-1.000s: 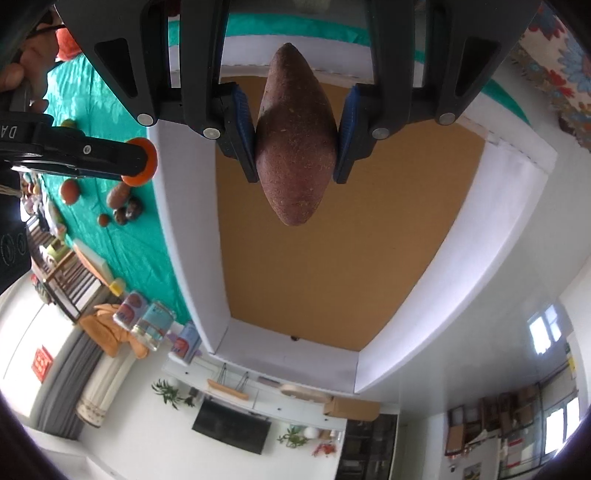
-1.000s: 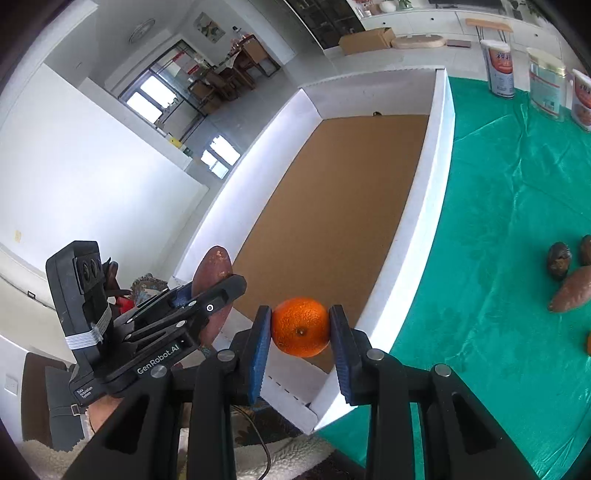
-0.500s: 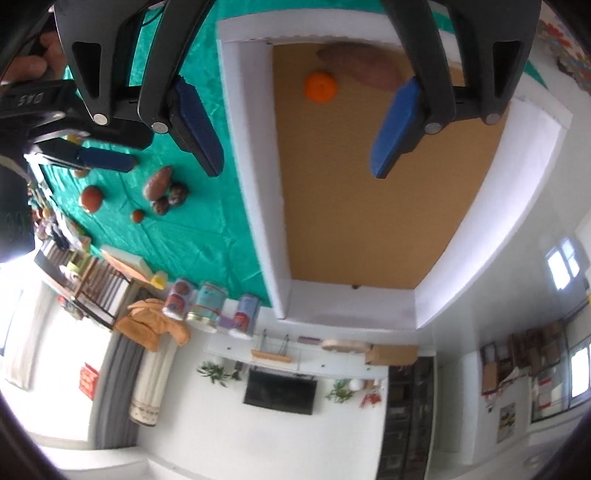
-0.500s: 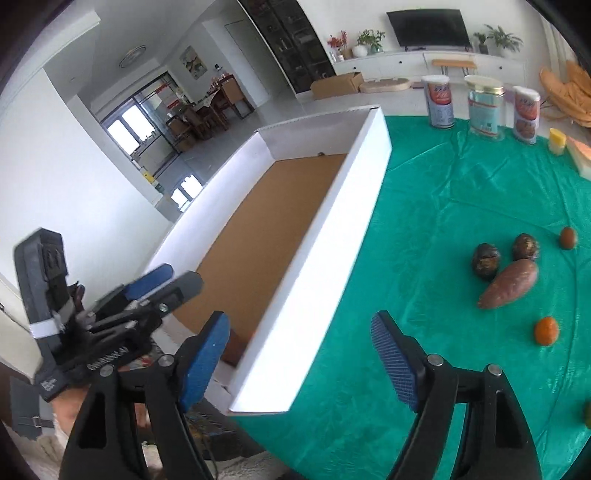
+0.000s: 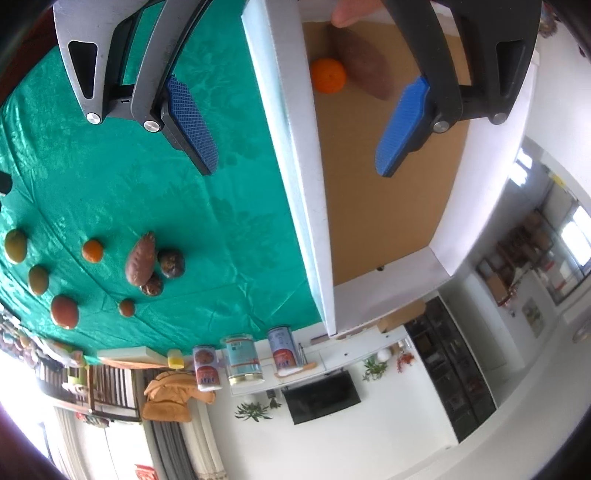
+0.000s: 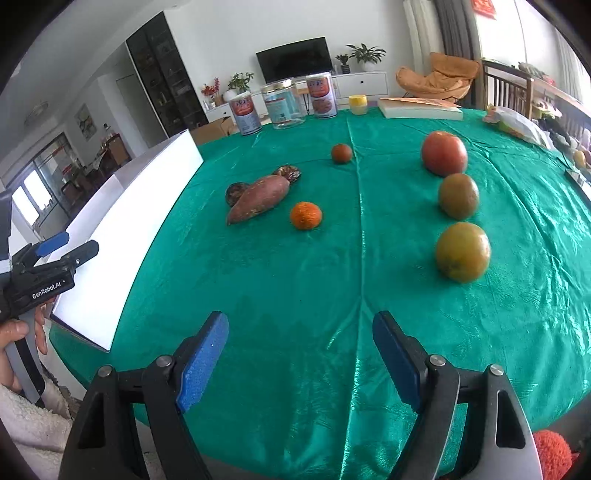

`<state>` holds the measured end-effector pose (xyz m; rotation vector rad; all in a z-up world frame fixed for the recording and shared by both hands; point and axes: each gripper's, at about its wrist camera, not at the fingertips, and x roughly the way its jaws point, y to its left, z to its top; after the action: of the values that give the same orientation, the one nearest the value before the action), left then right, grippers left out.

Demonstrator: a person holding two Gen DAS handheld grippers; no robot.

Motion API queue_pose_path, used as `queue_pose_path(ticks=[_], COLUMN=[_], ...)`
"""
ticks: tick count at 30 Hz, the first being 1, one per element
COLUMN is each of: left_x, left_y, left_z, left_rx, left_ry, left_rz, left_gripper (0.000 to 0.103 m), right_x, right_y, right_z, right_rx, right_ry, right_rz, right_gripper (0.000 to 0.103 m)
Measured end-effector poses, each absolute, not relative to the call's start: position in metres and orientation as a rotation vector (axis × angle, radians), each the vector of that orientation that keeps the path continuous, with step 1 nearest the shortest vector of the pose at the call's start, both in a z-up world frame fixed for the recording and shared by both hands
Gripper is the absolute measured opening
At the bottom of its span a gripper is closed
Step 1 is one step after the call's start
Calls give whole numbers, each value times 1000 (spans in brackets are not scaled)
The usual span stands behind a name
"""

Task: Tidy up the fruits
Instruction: 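Withdraw both tools from the box back over the table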

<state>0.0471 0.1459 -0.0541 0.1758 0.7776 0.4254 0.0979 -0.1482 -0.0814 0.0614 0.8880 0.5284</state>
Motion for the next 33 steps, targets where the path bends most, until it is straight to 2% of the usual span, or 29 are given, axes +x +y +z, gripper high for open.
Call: queue_pose_path(ticks=[8,13,16,24,30,33], left_x=[41,24,19,54,81,89], left_y=[159,127,97,29,25,29], left_z=[-53,-20,-8,-43,-89,-106], left_rx=[135,92,15,-122,-277,-260], left_ry=[795,597,537,665,779,798], left_rz=[469,449,307,5,13,77], left_gripper=[89,89,93,93,93,93], right_x=[98,90,80,61,73,74], right_y=[-151,-151,-156,-190,-207,-212], right_z=[-79,-68,-54,-45,-56,-58], right_rx=[93,26,-96,-143,-58,-34], right_ry=[867,824,767,693,733,738], right_rz=[510,485,407,306,290,296], right_gripper=[81,81,97,100,100,100])
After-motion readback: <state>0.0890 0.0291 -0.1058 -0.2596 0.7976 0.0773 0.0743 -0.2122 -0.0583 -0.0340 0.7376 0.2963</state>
